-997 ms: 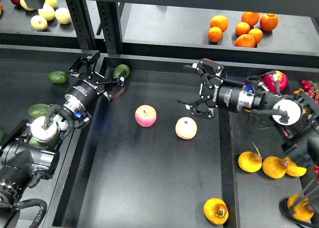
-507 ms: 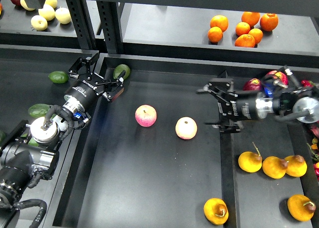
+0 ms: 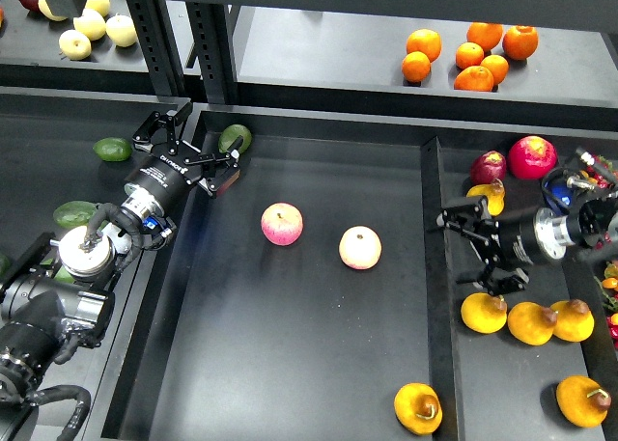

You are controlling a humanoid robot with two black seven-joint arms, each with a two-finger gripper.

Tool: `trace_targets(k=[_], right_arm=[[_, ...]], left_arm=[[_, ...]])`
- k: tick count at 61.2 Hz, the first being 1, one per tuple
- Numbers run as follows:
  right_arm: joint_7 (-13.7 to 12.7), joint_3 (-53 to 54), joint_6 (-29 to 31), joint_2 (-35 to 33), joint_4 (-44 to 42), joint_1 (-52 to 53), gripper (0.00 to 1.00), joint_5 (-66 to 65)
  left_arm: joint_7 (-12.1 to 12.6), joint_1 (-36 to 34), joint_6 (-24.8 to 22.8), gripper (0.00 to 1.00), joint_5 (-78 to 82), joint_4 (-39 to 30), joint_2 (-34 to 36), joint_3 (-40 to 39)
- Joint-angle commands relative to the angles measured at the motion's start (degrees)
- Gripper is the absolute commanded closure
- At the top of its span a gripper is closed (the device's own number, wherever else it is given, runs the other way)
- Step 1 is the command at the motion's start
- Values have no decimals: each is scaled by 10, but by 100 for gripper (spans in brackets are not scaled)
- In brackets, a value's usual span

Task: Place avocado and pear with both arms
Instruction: 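Move the right gripper over a yellow pear in the pear bin, then lower the right gripper and grasp the yellow pear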

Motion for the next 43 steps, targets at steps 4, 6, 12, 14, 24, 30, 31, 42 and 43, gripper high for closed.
trace_targets(k=[4, 6, 12, 14, 24, 30, 31, 42, 43], right_arm=[[0, -49, 0, -9, 25, -6, 0, -1], [0, -54, 0, -10, 27, -8, 0, -1], [0, -80, 0, -8, 30, -15, 0, -5], [0, -83, 0, -7, 30, -18, 0, -6], [0, -83, 0, -3, 28, -46, 0, -25], [0, -83, 0, -3, 27, -57, 0, -28], [0, -83, 0, -3, 27, -59, 0, -29], [0, -83, 0, -1, 25, -67, 0, -30], [0, -83, 0, -1, 25, -70, 0, -30]], left_arm=[[1, 0, 0, 1, 0, 1, 0, -3], [0, 0, 0, 1, 0, 1, 0, -3], [0, 0, 0, 1, 0, 0, 0, -3], [0, 0, 0, 0, 0, 0, 0, -3], [0, 0, 0, 1, 0, 0, 0, -2], [1, 0, 0, 1, 0, 0, 0, -1], [1, 0, 0, 1, 0, 0, 0, -1], [1, 0, 0, 1, 1, 2, 0, 1], [1, 0, 0, 1, 1, 2, 0, 1]])
